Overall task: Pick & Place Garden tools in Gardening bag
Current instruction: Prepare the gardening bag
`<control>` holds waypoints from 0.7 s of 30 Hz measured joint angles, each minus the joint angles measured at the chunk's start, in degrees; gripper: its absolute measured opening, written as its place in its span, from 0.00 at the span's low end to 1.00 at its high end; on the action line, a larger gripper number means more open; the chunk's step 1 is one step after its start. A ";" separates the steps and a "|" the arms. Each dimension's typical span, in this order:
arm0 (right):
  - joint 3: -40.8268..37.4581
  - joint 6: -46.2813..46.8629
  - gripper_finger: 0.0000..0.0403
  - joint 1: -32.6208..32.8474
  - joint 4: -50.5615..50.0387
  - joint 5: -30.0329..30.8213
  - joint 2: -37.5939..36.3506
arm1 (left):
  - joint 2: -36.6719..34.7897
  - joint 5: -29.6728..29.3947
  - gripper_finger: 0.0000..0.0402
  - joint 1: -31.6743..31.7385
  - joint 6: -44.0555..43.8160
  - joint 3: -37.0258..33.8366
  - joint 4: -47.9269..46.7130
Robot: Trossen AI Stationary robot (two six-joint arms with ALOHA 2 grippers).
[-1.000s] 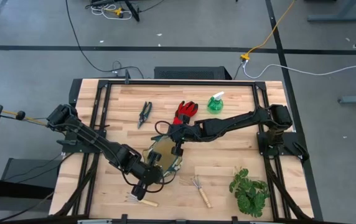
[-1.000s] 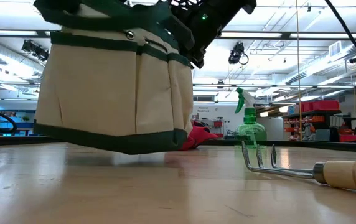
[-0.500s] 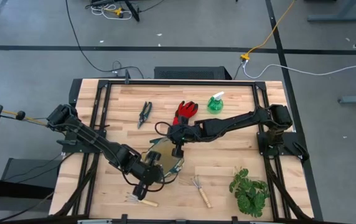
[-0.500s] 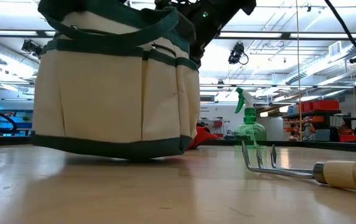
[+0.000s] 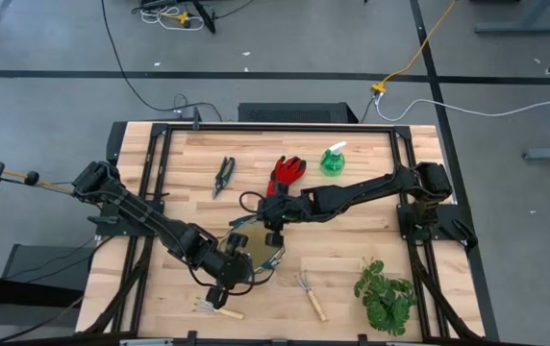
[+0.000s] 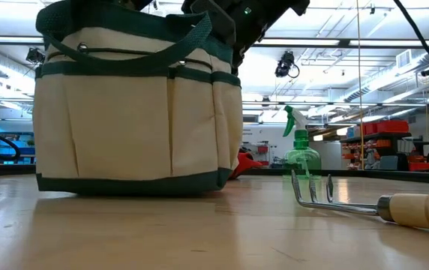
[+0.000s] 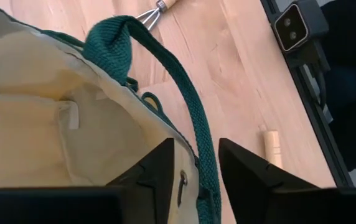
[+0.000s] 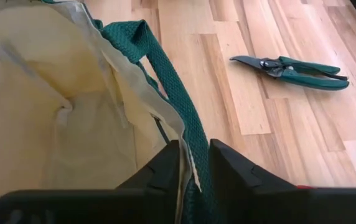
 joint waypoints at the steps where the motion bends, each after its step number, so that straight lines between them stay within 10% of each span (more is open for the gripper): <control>1: 0.00 0.00 0.26 0.00 0.11 -0.04 0.00 | 0.00 -0.41 0.35 0.00 -0.01 0.00 0.00; 21: 0.00 -0.11 0.40 0.09 0.41 -0.28 0.00 | 0.02 -4.61 0.41 0.00 0.12 0.00 -0.03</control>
